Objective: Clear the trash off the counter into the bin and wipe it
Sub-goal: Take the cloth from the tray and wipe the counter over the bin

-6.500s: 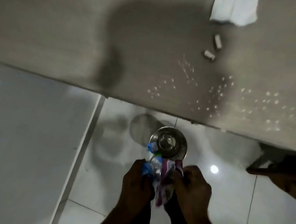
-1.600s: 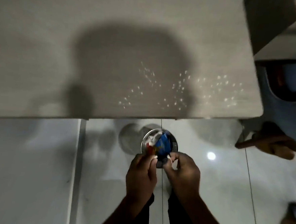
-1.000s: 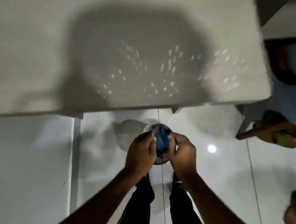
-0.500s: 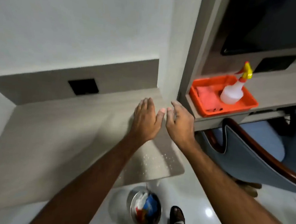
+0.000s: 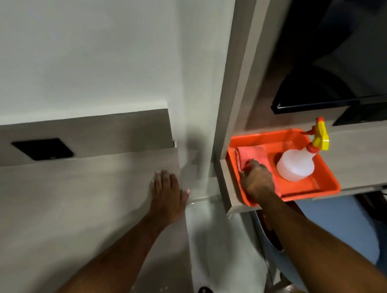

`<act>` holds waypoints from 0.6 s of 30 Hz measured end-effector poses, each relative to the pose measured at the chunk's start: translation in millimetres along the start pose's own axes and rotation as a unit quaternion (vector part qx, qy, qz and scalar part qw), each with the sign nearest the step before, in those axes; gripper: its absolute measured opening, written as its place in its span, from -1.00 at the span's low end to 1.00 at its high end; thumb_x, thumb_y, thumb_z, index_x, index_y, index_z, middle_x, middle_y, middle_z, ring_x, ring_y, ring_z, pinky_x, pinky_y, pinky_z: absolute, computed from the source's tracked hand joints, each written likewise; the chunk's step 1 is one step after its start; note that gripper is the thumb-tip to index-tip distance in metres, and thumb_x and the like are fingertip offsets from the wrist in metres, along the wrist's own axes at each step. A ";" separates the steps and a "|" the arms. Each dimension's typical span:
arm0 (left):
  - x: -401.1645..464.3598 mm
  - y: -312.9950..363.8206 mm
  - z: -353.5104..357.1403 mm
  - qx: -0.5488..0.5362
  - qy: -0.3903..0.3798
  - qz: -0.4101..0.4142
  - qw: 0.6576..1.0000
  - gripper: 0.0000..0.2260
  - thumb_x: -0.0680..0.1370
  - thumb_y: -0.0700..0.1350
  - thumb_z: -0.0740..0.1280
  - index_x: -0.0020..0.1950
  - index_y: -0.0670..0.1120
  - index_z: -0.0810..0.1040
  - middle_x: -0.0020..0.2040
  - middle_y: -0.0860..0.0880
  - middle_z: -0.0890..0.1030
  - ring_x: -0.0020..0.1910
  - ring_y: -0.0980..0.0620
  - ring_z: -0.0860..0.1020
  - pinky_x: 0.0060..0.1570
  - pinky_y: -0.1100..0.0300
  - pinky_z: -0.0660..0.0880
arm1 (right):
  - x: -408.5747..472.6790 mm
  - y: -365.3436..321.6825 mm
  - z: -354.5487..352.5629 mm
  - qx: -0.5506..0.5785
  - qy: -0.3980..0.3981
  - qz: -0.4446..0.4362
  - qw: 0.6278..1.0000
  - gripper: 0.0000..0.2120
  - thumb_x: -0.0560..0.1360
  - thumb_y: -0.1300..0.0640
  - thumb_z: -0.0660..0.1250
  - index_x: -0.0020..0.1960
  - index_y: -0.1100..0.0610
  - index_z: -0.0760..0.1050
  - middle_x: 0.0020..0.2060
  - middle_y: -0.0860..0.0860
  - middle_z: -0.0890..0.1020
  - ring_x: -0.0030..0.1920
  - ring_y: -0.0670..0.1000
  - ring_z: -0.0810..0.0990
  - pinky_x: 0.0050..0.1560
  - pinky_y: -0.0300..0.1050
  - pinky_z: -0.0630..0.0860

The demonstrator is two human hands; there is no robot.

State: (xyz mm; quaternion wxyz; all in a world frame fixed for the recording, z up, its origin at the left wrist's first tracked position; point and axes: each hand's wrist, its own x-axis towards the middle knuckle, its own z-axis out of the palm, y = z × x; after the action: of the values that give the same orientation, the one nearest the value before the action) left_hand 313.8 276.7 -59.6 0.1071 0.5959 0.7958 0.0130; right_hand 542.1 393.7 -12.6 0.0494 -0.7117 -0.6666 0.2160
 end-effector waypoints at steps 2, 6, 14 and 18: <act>-0.9 -2.1 11.9 0.024 0.014 -0.001 1.000 -0.28 0.54 0.25 0.06 0.49 -0.27 0.26 0.51 -0.32 0.27 0.54 -0.35 0.14 0.48 -0.26 0.15 | 13.4 8.6 13.9 -0.087 -0.004 0.003 0.996 -0.57 0.53 -0.12 0.29 0.25 0.15 0.45 0.20 0.23 0.53 0.19 0.28 0.50 0.22 0.17 0.49; 0.4 -4.5 17.5 0.035 0.045 0.001 0.998 -0.27 0.53 0.27 0.09 0.48 -0.26 0.28 0.51 -0.31 0.30 0.53 -0.32 0.17 0.48 -0.25 0.19 | 31.1 11.5 26.1 -0.176 0.049 -0.015 0.983 -0.66 0.54 0.00 0.23 0.24 0.14 0.45 0.16 0.22 0.54 0.14 0.26 0.53 0.18 0.14 0.49; -10.3 -5.1 -13.1 -0.042 -0.004 -0.009 0.999 -0.24 0.56 0.30 0.05 0.55 -0.24 0.15 0.57 -0.26 0.22 0.57 -0.23 0.11 0.55 -0.14 0.06 | 12.7 16.9 -4.8 0.040 0.185 -0.082 0.979 -0.77 0.47 0.24 0.28 0.13 0.20 0.47 -0.14 0.30 0.63 -0.14 0.33 0.63 -0.09 0.14 0.56; -100.4 -11.9 -32.8 -0.135 0.124 -0.017 0.983 -0.36 0.58 0.17 0.11 0.49 -0.27 0.31 0.46 -0.27 0.42 0.46 -0.23 0.37 0.49 -0.07 0.23 | -90.8 3.8 4.9 0.059 0.333 -0.260 0.904 -0.67 0.43 0.19 0.27 0.17 0.21 0.54 -0.04 0.20 0.65 -0.03 0.22 0.57 0.04 0.05 0.47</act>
State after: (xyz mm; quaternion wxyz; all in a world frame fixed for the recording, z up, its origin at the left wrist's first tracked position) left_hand 323.2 181.3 -13.8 0.0872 0.5564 0.8037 0.1922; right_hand 542.1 304.1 3.6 0.3648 -0.5393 -0.7589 -0.0149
